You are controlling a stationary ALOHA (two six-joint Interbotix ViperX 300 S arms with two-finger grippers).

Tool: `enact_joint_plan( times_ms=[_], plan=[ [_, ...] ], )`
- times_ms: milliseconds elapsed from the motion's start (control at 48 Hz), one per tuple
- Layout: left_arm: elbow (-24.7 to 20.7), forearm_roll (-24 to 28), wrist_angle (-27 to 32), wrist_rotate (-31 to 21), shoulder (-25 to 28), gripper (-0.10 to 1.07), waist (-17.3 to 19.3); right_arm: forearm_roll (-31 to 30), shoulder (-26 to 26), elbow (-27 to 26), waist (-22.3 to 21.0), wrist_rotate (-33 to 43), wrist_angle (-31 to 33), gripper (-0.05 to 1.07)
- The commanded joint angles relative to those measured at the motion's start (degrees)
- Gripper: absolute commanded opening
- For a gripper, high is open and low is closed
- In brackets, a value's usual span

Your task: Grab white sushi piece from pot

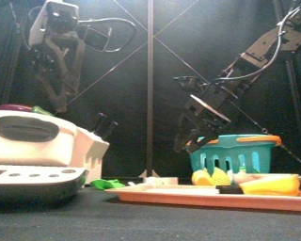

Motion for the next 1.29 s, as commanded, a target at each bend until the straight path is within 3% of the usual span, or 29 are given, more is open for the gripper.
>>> enact_joint_plan(
  times_ms=[0,125,250,438,688,1271],
  plan=[
    [-4.13,2.37,6.42,-3.96,1.41,0.95,-1.05,-0.09,-0.88,-0.26,0.09,0.00,0.18,0.95],
    [-6.24,4.22,8.53,-9.05,3.87,0.95,-2.72,-0.09,-0.88,-0.44,0.18,0.00,0.18,0.95],
    [-7.73,3.78,8.61,-10.99,6.15,0.95,-4.13,-0.09,-0.79,-0.53,0.26,0.09,0.18,0.95],
    [-8.96,0.26,10.11,-11.87,7.82,0.95,-4.57,1.23,-0.70,-0.70,0.97,0.09,0.18,0.95],
    [-8.53,1.32,13.01,-12.66,8.53,0.95,-4.57,2.20,-0.18,-1.76,1.58,0.18,0.18,0.95],
    [-6.59,0.88,12.57,-13.01,10.20,0.95,-4.31,1.58,2.90,-4.48,1.49,-0.18,0.18,0.95]
  ],
)
